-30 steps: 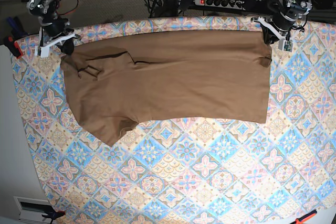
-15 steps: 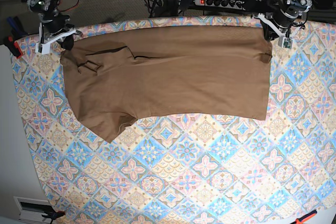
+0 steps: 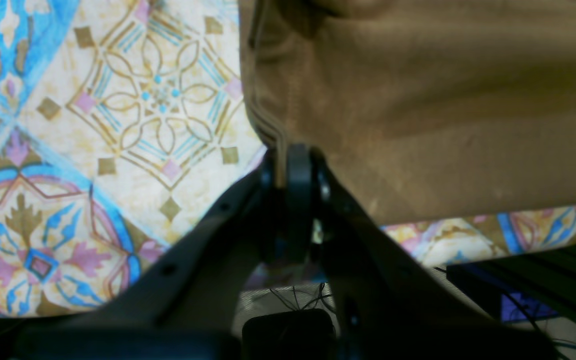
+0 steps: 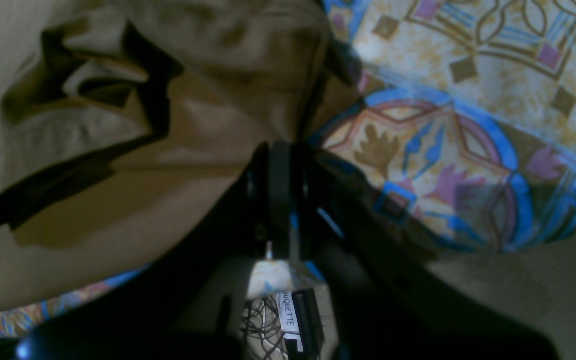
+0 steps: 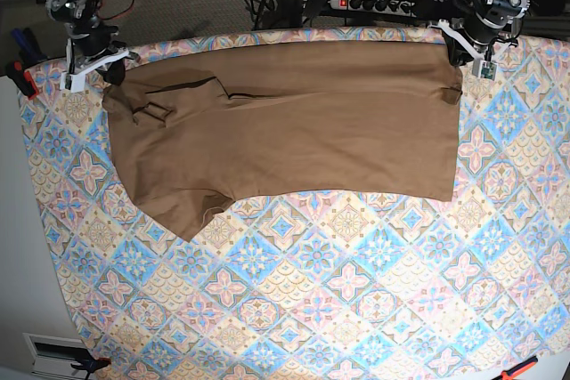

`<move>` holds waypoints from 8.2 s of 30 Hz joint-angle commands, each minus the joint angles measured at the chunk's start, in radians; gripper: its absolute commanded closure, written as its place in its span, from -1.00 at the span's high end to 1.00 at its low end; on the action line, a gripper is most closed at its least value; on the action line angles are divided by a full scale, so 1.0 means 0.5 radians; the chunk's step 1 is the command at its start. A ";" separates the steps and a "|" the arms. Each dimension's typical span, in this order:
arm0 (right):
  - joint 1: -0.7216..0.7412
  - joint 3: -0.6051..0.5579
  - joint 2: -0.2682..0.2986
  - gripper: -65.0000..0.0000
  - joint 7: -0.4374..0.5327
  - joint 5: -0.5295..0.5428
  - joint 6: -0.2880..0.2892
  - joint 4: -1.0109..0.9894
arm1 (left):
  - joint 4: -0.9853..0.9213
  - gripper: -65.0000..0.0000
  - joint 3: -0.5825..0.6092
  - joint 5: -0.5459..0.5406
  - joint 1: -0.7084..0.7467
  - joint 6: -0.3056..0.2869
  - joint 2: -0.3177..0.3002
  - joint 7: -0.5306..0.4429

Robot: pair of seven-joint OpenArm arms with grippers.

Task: Layout the t-shirt on the table in an organized manner, then fold the t-shirt properly
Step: 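Pull the held shirt edge with both grippers to straighten the shirt, then release the shirt and move both grippers down onto the shirt body, then grasp the shirt's side edges with both grippers, then lift the held edges and fold them toward the shirt's collar edge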

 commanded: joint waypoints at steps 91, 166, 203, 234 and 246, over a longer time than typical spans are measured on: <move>1.175 -1.206 0.524 -0.40 0.037 -0.543 -0.004 -0.412 | 0.656 0.05 0.237 0.639 -0.754 0.025 0.362 0.237; 1.605 -1.921 0.681 -0.40 0.822 -0.543 -0.004 -1.774 | -0.955 0.07 -0.082 0.621 -1.635 0.025 -0.279 0.227; 1.583 -1.924 0.684 -1.00 0.574 -0.543 -0.004 -1.612 | -1.123 -1.00 0.154 0.618 -1.558 0.025 -0.230 0.237; 1.273 -1.510 0.702 -1.00 0.322 -0.543 -0.007 -0.768 | -0.319 -1.00 0.148 0.618 -1.285 0.025 -0.024 0.233; 1.123 -1.326 0.699 -1.00 0.322 -0.543 -0.011 -0.476 | -0.280 -1.00 0.148 0.615 -1.202 0.025 -0.028 0.227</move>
